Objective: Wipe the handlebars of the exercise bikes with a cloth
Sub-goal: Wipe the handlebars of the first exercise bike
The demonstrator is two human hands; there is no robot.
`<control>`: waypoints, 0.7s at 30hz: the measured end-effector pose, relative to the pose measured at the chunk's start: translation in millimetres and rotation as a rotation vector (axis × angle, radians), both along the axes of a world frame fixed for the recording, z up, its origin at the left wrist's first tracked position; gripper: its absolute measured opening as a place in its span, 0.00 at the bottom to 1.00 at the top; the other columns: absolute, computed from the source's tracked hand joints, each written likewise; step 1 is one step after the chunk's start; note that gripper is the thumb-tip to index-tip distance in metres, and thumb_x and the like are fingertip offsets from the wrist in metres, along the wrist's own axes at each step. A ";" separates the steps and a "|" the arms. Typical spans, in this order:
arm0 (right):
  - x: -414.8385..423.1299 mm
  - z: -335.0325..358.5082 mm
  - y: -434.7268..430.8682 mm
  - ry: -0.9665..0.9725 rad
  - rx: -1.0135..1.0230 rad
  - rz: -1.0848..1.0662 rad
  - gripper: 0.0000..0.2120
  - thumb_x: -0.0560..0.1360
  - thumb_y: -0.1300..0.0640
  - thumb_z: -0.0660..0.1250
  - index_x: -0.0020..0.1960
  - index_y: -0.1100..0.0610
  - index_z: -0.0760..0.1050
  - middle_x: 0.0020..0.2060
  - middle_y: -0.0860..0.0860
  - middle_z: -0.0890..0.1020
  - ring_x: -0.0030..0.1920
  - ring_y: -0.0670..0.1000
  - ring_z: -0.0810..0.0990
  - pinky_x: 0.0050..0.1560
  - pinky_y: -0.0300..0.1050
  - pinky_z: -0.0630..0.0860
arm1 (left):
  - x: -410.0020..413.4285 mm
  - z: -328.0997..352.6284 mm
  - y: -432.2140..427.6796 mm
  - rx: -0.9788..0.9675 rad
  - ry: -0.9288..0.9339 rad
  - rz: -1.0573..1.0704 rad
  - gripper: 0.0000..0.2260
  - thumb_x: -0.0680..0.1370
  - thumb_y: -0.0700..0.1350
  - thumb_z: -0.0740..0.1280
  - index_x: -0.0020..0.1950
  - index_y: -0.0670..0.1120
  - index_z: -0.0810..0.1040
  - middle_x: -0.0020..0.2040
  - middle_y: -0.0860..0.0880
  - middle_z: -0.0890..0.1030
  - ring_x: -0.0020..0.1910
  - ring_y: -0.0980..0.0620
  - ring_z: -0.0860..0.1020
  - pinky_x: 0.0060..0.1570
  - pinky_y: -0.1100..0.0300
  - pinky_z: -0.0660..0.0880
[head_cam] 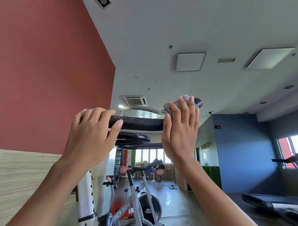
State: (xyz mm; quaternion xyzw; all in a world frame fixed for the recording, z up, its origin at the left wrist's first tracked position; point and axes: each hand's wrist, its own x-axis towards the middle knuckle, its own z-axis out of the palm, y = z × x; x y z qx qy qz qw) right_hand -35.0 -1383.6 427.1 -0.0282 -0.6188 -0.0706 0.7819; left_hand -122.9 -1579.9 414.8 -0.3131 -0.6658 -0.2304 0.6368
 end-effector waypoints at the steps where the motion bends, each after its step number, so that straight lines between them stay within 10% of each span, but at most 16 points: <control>1: -5.4 -7.2 -11.8 -0.040 0.030 -0.001 0.23 0.81 0.50 0.47 0.70 0.55 0.69 0.75 0.55 0.65 0.79 0.54 0.51 0.78 0.55 0.47 | -2.5 -3.2 -2.9 0.008 -0.004 -0.007 0.25 0.81 0.58 0.47 0.64 0.45 0.74 0.58 0.47 0.79 0.60 0.45 0.75 0.66 0.46 0.64; 9: 50.0 4.8 4.2 -0.585 0.292 0.037 0.30 0.75 0.47 0.45 0.76 0.52 0.61 0.77 0.47 0.58 0.78 0.43 0.50 0.78 0.47 0.46 | -4.4 -6.5 -4.3 0.029 -0.009 -0.083 0.22 0.81 0.54 0.49 0.63 0.45 0.74 0.59 0.48 0.78 0.61 0.46 0.74 0.66 0.47 0.64; 21: 20.4 13.7 -8.2 -0.308 0.359 -0.103 0.24 0.72 0.31 0.59 0.62 0.42 0.76 0.54 0.41 0.82 0.60 0.47 0.77 0.71 0.53 0.53 | 10.1 -1.0 1.0 0.160 -0.095 -0.270 0.29 0.75 0.68 0.46 0.53 0.50 0.77 0.53 0.54 0.78 0.57 0.51 0.72 0.66 0.52 0.58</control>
